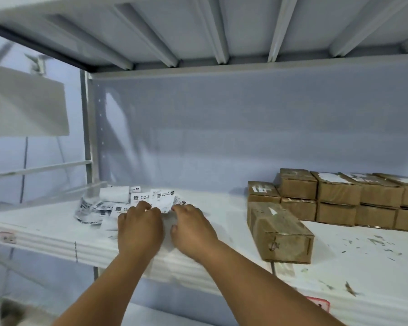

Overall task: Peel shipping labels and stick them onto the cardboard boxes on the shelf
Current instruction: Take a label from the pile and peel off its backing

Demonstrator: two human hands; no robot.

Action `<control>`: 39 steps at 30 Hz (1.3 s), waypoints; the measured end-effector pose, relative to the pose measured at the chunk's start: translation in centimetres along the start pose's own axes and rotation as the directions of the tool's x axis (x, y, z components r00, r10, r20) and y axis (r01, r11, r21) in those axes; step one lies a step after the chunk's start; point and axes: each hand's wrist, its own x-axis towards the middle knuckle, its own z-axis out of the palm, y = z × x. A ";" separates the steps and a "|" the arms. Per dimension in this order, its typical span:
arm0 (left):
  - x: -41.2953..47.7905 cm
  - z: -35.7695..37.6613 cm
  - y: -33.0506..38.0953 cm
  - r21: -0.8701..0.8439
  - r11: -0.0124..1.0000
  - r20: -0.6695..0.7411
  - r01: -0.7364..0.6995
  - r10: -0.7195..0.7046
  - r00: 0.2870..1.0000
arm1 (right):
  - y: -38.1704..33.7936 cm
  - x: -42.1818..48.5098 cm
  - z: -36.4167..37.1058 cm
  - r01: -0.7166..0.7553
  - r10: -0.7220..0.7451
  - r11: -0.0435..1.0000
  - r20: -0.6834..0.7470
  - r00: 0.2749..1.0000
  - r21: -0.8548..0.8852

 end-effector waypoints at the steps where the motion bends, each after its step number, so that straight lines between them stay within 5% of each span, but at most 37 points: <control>1: 0.1 0.2 -0.2 -0.080 0.997 0.003 -0.013 0.014 1.000 | 0.3 0.2 0.2 0.017 -0.017 1.000 -0.043 0.999 0.001; 8: 0.7 1.3 -0.8 -0.364 0.932 -0.016 -0.004 -0.002 1.000 | 1.1 1.2 1.3 -0.059 0.057 0.966 0.015 0.998 0.251; 15: -0.1 0.5 -0.5 -0.413 0.901 -0.017 -0.134 0.140 0.990 | 1.8 1.4 1.3 -0.102 0.083 0.972 0.096 0.992 0.211; 21: -0.5 0.0 -0.3 -0.399 0.876 -0.095 -0.271 0.255 0.962 | 1.5 1.3 0.6 -0.105 0.175 0.837 -0.082 0.981 0.537; 27: -0.7 0.1 -0.4 -0.260 0.925 -0.229 -0.277 0.220 0.948 | 1.5 0.4 -0.6 -0.084 0.329 0.743 -0.253 0.910 0.664; 30: -0.8 -0.5 -0.1 -0.141 0.907 -0.384 -0.397 0.319 0.867 | 1.3 -0.8 -1.4 -0.072 0.351 0.733 -0.286 0.892 0.676; 32: -1.3 -2.1 1.5 -0.235 0.887 -0.432 -0.398 0.272 0.860 | 1.1 -1.9 -2.5 -0.060 0.371 0.713 -0.303 0.878 0.698; 34: -2.2 -4.4 4.2 -0.668 0.726 -0.303 -0.165 -0.063 0.951 | 1.0 -2.7 -3.9 -0.042 0.376 0.712 -0.331 0.866 0.700; 36: -2.7 -6.6 6.5 -0.945 0.288 0.048 0.153 -0.341 0.939 | 1.0 -3.6 -5.6 -0.028 0.362 0.740 -0.362 0.859 0.672; 38: -2.9 -8.0 8.1 -0.936 -0.190 0.344 0.297 -0.303 0.889 | 1.2 -4.5 -7.2 -0.003 0.356 0.736 -0.384 0.852 0.677; 39: -3.3 -8.4 8.8 -0.883 -0.338 0.409 0.325 -0.219 0.886 | 1.3 -5.1 -7.9 0.007 0.358 0.725 -0.385 0.850 0.689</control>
